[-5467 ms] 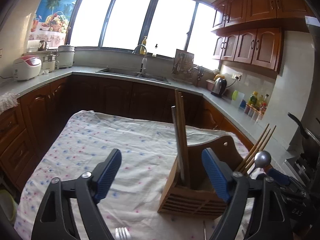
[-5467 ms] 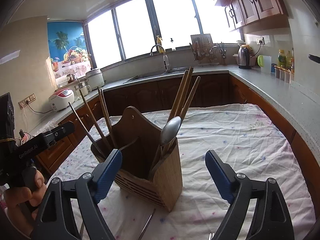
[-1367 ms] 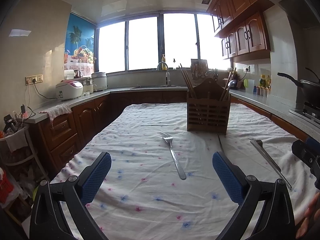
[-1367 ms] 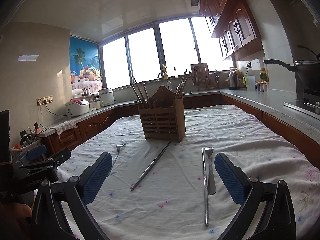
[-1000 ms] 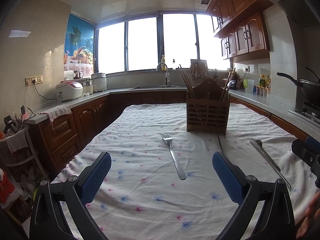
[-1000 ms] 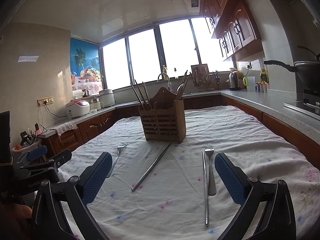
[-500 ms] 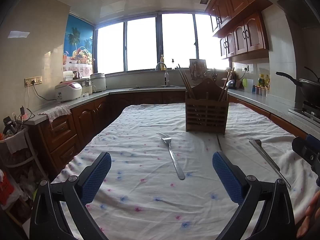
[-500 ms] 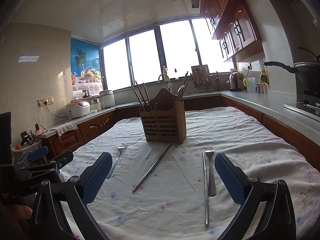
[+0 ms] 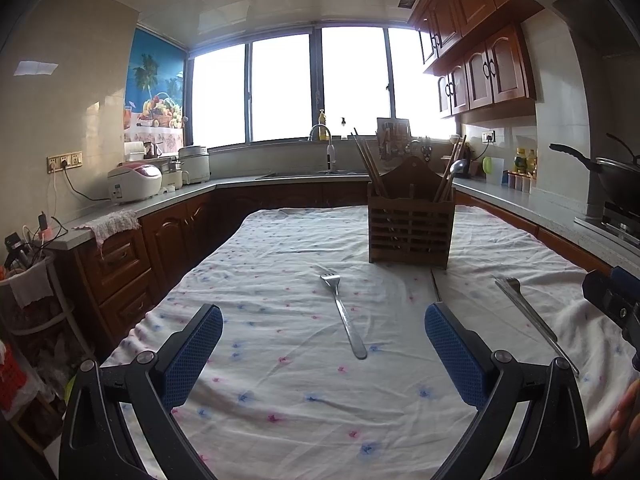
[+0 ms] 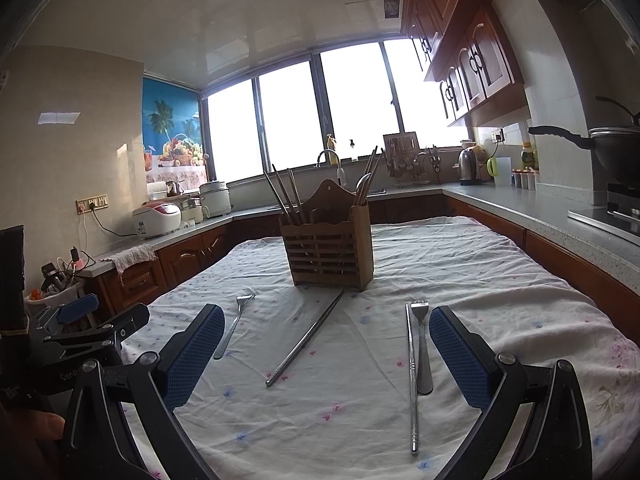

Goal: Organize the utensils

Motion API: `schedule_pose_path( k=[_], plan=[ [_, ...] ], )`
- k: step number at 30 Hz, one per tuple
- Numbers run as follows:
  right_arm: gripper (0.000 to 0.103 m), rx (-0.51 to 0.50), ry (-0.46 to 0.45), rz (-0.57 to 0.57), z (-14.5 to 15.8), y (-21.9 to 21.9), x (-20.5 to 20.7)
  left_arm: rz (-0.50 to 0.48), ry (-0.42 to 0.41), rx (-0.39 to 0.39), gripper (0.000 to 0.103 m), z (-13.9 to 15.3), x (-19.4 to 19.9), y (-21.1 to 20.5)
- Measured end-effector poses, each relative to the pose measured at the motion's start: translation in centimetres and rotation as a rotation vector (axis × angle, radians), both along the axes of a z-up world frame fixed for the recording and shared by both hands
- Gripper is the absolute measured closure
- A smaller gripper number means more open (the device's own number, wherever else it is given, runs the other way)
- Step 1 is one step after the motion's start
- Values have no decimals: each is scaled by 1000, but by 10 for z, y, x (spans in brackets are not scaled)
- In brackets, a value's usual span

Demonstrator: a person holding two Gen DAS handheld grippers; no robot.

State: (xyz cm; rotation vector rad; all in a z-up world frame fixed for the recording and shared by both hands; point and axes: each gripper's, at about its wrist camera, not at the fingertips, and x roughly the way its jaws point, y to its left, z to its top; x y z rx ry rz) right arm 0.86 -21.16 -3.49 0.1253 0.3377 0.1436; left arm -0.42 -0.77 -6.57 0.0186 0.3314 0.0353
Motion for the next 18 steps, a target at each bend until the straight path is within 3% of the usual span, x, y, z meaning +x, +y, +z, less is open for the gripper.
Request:
schedule_pose_path(
  k=[18],
  plan=[
    [0,-3,-7,1,5,1,-1,0,3,0,1,1,0,-3]
  ],
)
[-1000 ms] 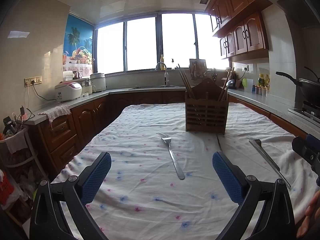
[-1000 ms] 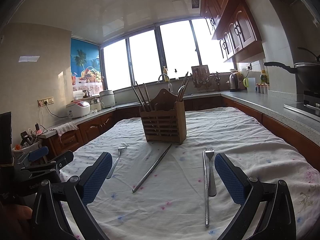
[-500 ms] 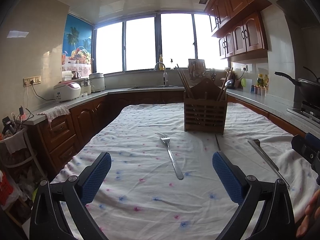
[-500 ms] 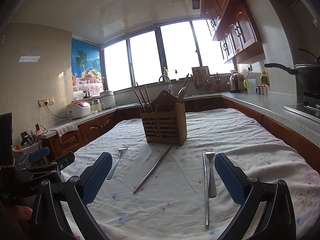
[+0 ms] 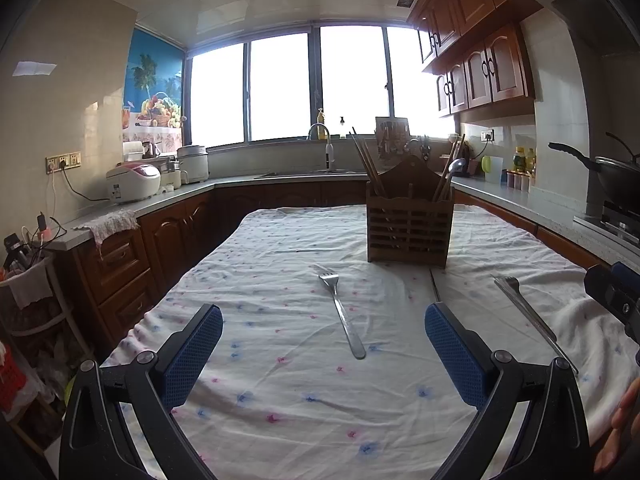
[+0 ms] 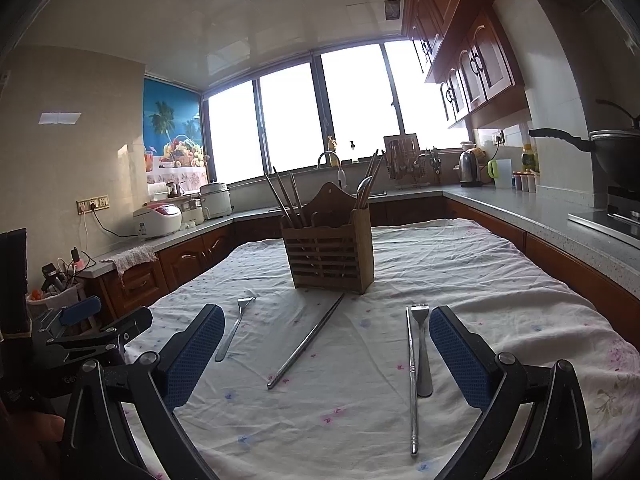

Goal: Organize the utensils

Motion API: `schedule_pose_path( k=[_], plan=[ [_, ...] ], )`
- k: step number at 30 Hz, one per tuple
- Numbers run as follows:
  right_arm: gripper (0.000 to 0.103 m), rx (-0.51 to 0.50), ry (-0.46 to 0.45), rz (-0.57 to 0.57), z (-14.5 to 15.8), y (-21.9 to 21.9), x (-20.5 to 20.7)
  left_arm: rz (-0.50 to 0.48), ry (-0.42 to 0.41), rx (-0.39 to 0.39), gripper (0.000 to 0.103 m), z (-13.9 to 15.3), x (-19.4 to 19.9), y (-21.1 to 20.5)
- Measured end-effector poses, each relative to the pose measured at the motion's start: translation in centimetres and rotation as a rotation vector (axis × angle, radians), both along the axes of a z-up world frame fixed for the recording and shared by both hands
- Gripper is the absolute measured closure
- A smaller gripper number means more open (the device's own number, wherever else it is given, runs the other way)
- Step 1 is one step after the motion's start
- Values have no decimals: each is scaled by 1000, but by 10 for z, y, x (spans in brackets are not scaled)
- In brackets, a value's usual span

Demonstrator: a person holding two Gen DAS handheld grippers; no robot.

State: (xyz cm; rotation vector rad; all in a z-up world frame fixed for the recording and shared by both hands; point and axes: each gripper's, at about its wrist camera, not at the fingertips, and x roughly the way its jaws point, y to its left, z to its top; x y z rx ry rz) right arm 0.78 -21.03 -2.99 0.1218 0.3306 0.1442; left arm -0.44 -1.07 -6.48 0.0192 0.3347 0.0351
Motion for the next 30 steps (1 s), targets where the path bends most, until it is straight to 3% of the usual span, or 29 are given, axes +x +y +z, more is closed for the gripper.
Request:
schedule_pose_path(
  k=[30],
  plan=[
    [0,0,2,0,1,-1,3,-5,10,-1,1,1,2,-6]
  ],
)
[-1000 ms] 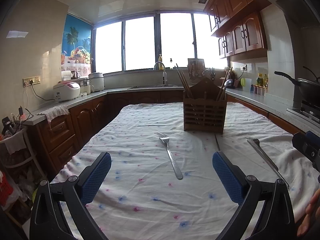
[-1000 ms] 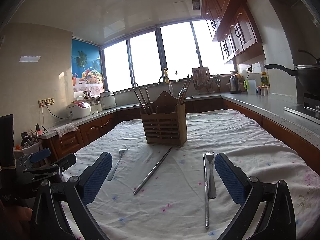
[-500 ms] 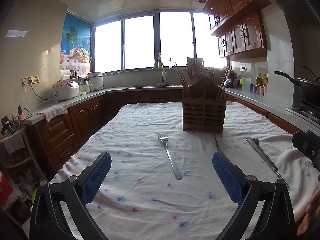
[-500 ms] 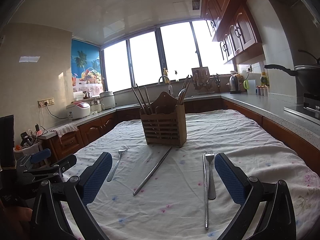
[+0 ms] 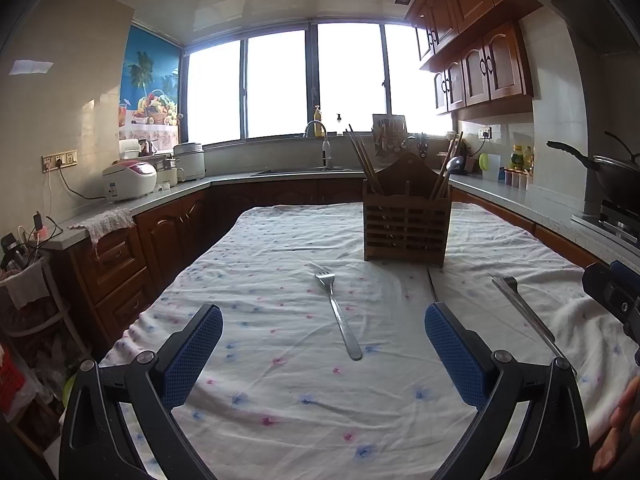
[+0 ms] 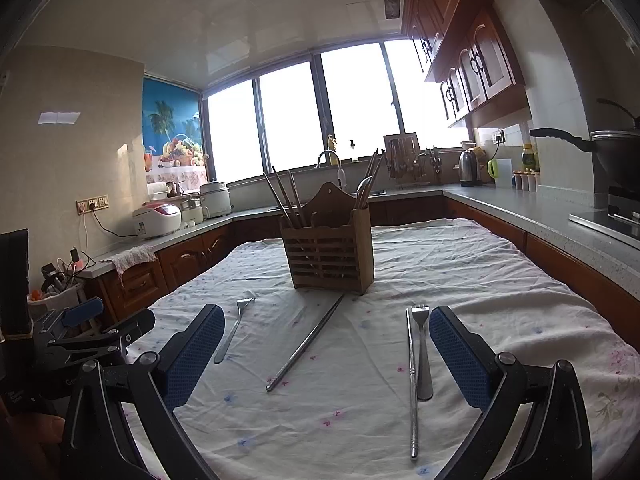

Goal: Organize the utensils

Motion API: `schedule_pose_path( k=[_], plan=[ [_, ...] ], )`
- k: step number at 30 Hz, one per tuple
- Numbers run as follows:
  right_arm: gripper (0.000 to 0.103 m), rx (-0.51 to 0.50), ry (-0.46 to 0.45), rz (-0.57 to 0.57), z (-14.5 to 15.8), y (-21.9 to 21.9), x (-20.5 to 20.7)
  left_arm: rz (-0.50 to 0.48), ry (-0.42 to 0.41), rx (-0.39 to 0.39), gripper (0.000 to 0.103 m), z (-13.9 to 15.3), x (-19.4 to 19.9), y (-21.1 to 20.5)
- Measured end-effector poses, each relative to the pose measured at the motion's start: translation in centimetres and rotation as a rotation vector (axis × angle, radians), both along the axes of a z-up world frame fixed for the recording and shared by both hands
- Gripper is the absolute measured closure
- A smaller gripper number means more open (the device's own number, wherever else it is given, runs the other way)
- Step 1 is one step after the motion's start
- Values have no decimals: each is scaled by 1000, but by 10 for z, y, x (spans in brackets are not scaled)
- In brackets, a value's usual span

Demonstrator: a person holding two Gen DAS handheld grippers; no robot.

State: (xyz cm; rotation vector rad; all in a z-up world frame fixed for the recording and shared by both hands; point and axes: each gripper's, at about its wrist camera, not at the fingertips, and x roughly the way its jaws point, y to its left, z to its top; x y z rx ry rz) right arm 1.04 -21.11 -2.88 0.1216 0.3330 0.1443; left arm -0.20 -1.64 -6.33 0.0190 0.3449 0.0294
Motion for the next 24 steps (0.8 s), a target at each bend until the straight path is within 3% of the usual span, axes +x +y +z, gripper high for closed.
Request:
schedule_pose_path(
  k=[24],
  plan=[
    [0,4,26,-7,0,-1,13,-8,24,-19,1,4,10,-4]
  ],
)
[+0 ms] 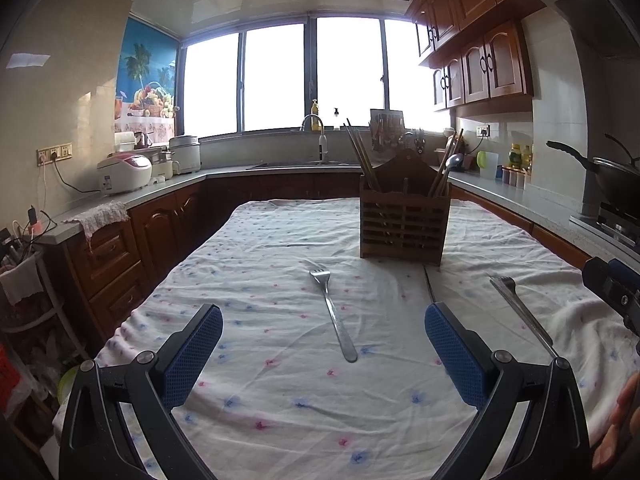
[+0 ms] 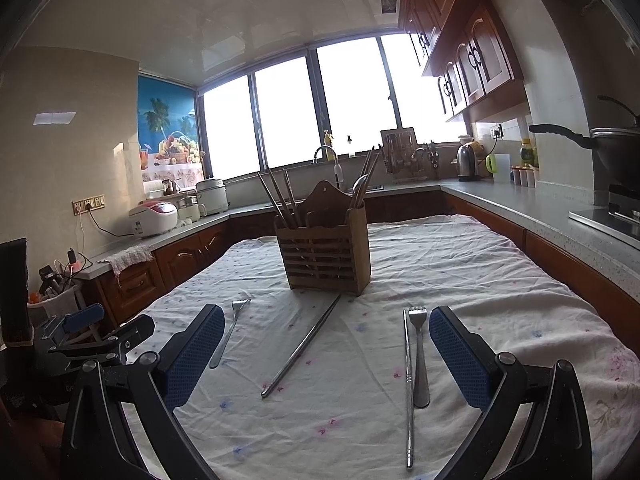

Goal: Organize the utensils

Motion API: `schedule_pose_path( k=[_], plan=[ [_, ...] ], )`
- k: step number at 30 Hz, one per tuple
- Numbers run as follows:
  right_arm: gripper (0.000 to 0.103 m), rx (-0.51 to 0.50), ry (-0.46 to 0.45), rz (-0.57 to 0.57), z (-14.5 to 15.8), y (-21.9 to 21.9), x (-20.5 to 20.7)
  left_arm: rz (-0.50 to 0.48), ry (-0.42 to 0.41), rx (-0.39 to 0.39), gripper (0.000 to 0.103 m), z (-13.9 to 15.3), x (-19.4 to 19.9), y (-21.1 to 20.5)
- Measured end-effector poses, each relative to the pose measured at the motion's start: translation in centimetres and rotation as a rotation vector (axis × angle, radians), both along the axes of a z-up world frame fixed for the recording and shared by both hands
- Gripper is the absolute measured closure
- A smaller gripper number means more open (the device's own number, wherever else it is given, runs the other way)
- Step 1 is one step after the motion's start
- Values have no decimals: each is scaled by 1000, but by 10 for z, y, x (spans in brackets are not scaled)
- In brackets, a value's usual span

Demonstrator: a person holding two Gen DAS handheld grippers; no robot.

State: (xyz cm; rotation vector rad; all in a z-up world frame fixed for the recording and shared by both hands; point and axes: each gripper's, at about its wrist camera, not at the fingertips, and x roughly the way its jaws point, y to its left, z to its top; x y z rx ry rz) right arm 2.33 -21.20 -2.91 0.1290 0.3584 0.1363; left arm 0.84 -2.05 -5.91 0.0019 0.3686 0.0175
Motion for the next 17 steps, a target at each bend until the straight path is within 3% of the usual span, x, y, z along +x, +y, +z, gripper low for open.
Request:
schedule_pose_path(
  k=[17],
  plan=[
    [0,24,49,16,-5,-4,14,-15,22,3,1,5,6,-7]
  ],
)
